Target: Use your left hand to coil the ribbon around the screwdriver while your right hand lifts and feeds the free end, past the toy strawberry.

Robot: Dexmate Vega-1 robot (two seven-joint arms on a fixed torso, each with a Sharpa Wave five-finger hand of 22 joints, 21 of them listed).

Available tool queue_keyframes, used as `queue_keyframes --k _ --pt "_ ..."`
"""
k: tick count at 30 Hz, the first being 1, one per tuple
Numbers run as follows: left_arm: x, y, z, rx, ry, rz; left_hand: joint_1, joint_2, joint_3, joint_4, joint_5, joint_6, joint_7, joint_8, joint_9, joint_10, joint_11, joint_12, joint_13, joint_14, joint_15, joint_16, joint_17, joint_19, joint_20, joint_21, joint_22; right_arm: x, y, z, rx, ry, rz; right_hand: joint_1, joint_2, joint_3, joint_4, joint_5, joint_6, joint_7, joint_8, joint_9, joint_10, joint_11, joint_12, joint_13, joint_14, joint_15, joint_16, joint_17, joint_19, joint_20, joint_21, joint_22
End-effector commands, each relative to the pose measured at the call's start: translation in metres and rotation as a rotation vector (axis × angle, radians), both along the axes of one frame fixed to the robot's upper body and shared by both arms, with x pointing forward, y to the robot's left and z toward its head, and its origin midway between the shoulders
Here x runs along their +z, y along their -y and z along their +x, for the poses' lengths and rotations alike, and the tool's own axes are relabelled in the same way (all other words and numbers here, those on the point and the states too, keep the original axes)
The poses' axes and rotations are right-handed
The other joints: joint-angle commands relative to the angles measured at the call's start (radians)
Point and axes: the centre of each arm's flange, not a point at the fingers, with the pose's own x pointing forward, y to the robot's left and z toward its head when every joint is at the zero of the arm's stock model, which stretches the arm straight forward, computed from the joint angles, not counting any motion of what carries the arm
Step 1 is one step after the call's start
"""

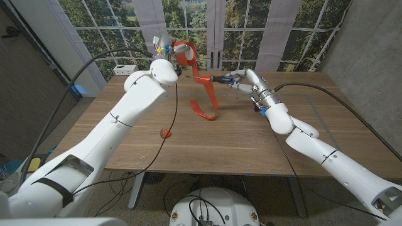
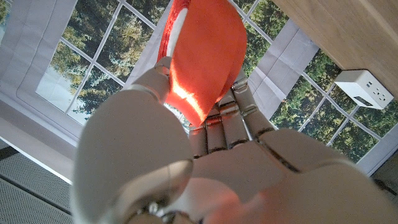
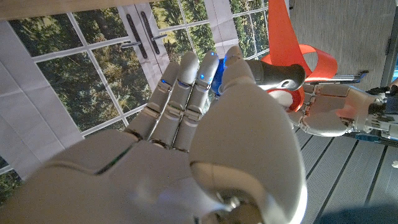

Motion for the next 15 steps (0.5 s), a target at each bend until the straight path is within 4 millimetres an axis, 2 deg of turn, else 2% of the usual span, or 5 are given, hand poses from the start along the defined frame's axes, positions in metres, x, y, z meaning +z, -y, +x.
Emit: queue_keyframes --k 1,10,15 --pt "0.020 0.009 -0.027 -0.024 0.083 0.036 0.077 0.083 0.021 0.016 0.006 0.182 -0.125 0.003 0.013 0.240 -0.237 0.009 0.221 0.205 -0.263 0.000 0.050 -0.003 -0.005 0.010 -0.001 -0.010 -0.002 0.016 -0.007 -0.093 -0.003 -0.012 0.022 0.007 0.008 0.007 0.263 0.044 0.007 0.064 0.010 0.000 -0.002 0.003 0.002 -0.103 -0.001 0.002 -0.004 -0.018 0.012 0.000" --pt "0.027 0.021 -0.033 -0.061 0.160 0.061 0.076 0.082 0.021 0.017 0.006 0.183 -0.124 0.000 0.014 0.241 -0.236 0.006 0.221 0.206 -0.263 -0.001 0.049 -0.005 -0.008 0.014 -0.004 -0.011 -0.007 0.022 -0.006 -0.130 -0.024 -0.011 0.022 0.006 0.007 0.007 0.264 0.046 0.006 0.065 0.011 0.002 -0.004 0.004 0.006 -0.103 0.000 -0.002 -0.005 -0.017 0.019 -0.001" --pt "0.030 0.027 -0.034 -0.098 0.169 0.068 0.075 0.082 0.021 0.017 0.006 0.184 -0.125 -0.001 0.015 0.244 -0.236 0.006 0.223 0.205 -0.265 -0.003 0.049 -0.006 -0.009 0.018 -0.005 -0.011 -0.010 0.027 -0.017 -0.175 -0.048 -0.005 0.020 0.006 0.001 0.008 0.271 0.056 0.006 0.062 0.023 0.012 -0.005 -0.005 0.014 -0.103 0.004 -0.015 0.007 -0.007 0.030 -0.002"
